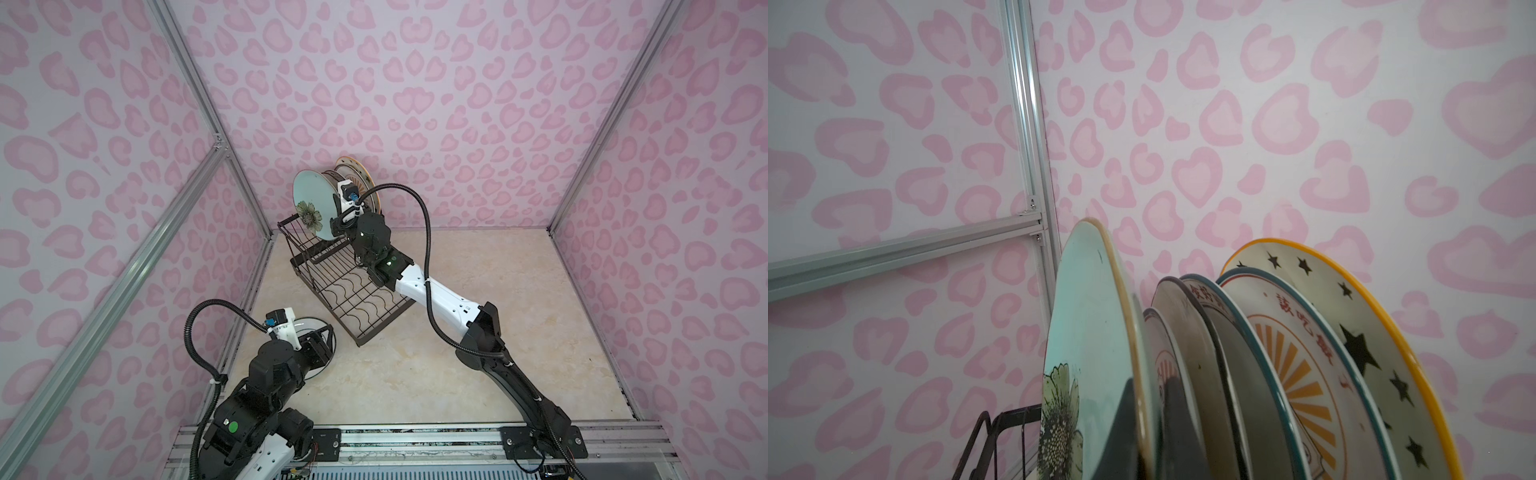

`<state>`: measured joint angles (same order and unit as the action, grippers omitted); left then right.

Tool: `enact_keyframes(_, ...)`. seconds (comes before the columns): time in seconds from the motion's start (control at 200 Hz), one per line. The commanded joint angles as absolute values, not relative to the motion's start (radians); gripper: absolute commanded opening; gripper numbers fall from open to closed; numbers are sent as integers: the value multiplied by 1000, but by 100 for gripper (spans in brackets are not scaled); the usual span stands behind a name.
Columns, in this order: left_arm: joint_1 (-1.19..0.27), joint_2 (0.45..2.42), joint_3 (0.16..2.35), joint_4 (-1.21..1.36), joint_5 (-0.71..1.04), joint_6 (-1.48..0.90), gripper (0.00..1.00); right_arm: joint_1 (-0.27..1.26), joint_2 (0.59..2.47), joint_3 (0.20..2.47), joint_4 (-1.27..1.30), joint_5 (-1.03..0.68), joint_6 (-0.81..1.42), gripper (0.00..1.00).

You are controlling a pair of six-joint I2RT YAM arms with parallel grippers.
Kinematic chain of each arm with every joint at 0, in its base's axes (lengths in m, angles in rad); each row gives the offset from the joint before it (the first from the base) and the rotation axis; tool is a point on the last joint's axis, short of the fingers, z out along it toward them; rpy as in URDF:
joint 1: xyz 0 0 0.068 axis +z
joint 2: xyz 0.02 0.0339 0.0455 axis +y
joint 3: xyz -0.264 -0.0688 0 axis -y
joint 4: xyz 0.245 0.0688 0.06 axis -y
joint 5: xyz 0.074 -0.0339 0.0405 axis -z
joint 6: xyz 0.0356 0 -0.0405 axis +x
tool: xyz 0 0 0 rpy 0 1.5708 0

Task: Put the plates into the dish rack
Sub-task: 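Lower the flower plate into the upper tier in front of the other plates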

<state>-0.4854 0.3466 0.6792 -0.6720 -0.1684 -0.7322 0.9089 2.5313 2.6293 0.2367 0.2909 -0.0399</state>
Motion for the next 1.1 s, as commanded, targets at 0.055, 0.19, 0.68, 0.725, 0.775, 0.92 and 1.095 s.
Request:
enact_keyframes(0.055, -485, 351, 695, -673, -182, -721, 58, 910, 2543, 2642, 414, 321, -82, 0)
enact_keyframes(0.19, -485, 358, 701, -675, -181, -721, 58, 912, 2557, 2657, 451, 323, -112, 0)
enact_keyframes(0.68, -485, 365, 696, -680, -190, -719, 59, 933, 2636, 2716, 518, 310, -316, 0)
enact_keyframes(0.725, -485, 367, 695, -678, -190, -718, 58, 932, 2640, 2715, 522, 314, -326, 0)
enact_keyframes(0.775, -485, 370, 697, -677, -190, -716, 59, 932, 2641, 2714, 524, 317, -336, 0)
enact_keyframes(0.92, -485, 376, 696, -676, -192, -715, 59, 933, 2646, 2715, 539, 318, -347, 0)
enact_keyframes(1.095, -485, 380, 695, -672, -192, -716, 59, 931, 2649, 2715, 565, 328, -357, 0)
